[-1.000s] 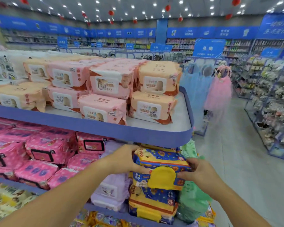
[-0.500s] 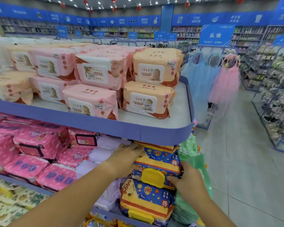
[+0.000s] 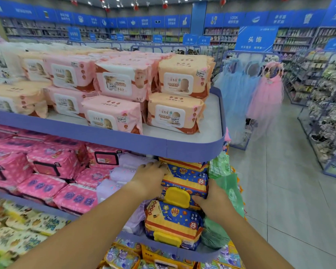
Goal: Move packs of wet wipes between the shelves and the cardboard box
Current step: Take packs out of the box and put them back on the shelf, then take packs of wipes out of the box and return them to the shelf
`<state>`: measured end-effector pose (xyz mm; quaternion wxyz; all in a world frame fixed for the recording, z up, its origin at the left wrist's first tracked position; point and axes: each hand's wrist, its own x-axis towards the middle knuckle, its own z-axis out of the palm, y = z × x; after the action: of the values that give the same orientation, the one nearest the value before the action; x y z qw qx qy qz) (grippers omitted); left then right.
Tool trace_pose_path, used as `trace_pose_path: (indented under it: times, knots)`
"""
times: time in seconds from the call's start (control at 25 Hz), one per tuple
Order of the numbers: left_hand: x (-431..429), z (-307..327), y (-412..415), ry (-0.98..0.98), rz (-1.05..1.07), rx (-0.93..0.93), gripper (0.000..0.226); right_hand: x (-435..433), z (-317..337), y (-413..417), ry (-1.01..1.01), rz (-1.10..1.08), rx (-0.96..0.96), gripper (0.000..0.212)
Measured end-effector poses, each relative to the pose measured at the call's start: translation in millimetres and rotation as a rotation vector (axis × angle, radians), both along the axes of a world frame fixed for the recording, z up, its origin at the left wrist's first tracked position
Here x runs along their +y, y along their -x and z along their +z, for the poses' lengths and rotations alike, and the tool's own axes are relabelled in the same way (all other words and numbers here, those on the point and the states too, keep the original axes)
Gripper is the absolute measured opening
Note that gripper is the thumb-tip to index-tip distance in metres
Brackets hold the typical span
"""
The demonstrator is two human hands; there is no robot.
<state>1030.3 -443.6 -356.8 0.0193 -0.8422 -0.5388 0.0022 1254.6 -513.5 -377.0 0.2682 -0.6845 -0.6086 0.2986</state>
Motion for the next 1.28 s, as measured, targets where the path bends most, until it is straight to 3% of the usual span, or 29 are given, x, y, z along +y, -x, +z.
trace_pose_path:
  times: [0.2,0.32,0.4,0.52,0.6,0.76,1.0,1.28]
  knots:
    - [-41,15,12,0.086,0.013,-0.443,0.056,-20,12,11,-0.046,-0.051,0.13,0.032]
    - [-85,32,23,0.16,0.073,-0.848,0.045,-44,19,23,-0.101,-0.116,0.209,0.028]
    - [-117,31,36,0.245,0.138,-1.07,0.048,-67,22,38,-0.158,-0.15,0.234,0.025]
    - [-162,16,76,0.365,0.224,-1.241,0.048,-103,18,79,-0.157,-0.135,0.235,0.044]
    - [-189,2,114,0.412,0.311,-1.295,0.048,-126,11,118,-0.101,-0.095,0.245,0.054]
    - [-247,-24,224,0.458,0.49,-1.291,0.053,-165,-3,230,-0.01,0.039,0.242,0.055]
    - [-339,-56,444,0.42,0.736,-1.255,0.066,-209,-40,454,0.105,0.284,0.237,0.053]
    - [-403,-83,683,0.277,1.037,-1.229,0.04,-218,-75,720,0.239,0.584,0.194,0.056]
